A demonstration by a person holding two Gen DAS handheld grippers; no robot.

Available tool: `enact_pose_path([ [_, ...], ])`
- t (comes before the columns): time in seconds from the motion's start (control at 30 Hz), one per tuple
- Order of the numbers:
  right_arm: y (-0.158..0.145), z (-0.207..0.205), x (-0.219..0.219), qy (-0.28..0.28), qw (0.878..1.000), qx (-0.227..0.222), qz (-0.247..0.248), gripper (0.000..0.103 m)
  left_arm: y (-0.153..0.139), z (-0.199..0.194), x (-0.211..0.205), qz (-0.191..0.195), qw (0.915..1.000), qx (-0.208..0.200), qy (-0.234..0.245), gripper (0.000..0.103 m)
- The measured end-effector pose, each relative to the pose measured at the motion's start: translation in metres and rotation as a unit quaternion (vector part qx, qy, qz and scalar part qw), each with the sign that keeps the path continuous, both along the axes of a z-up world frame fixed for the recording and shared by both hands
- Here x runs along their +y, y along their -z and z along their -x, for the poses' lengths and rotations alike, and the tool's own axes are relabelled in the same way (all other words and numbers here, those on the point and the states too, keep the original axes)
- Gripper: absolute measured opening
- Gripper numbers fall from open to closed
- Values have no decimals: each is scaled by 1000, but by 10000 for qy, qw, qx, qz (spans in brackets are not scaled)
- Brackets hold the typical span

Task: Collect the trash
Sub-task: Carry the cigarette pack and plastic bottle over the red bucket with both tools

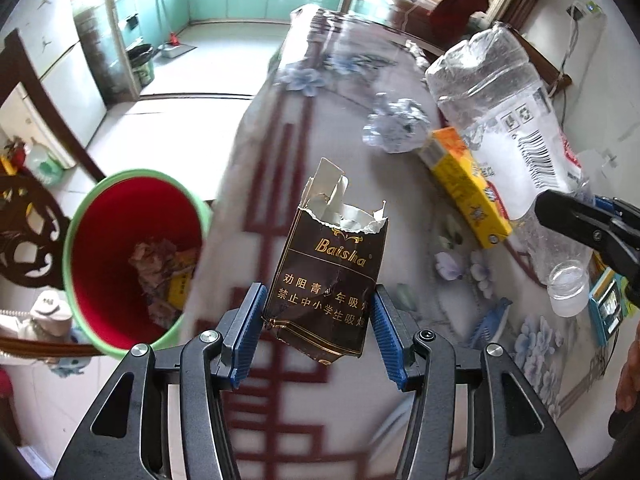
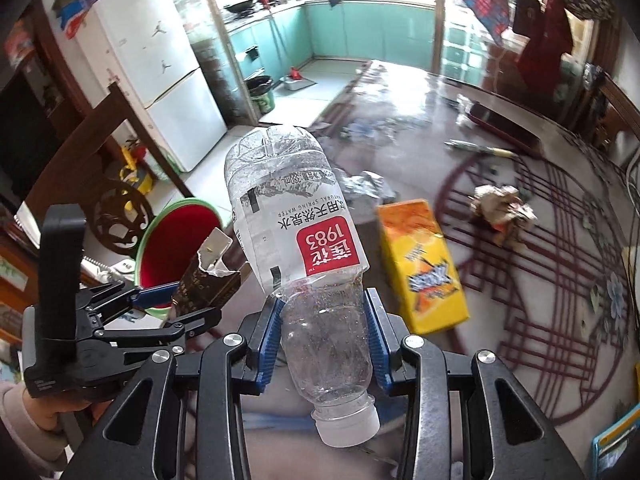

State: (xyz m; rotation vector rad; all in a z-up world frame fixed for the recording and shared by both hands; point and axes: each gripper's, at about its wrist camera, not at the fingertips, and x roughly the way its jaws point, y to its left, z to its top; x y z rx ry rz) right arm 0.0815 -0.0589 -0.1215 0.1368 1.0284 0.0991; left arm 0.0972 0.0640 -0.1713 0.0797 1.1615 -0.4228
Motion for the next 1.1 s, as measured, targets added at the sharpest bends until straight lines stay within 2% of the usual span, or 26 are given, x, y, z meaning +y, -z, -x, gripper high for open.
enact_pose_path([
  [0.53, -1, -49, 107, -928, 9956, -87, -49, 37, 22, -29, 97, -125, 9955, 126, -934, 51],
  [0.83, 23, -78, 153, -1308, 9910, 149, -243, 37, 46, -51, 153, -184, 9845, 344, -1710, 51],
  [1.1, 47, -100, 184, -1536, 9868, 423, -286, 37, 64, -62, 171, -305, 9806, 532, -1861, 51],
])
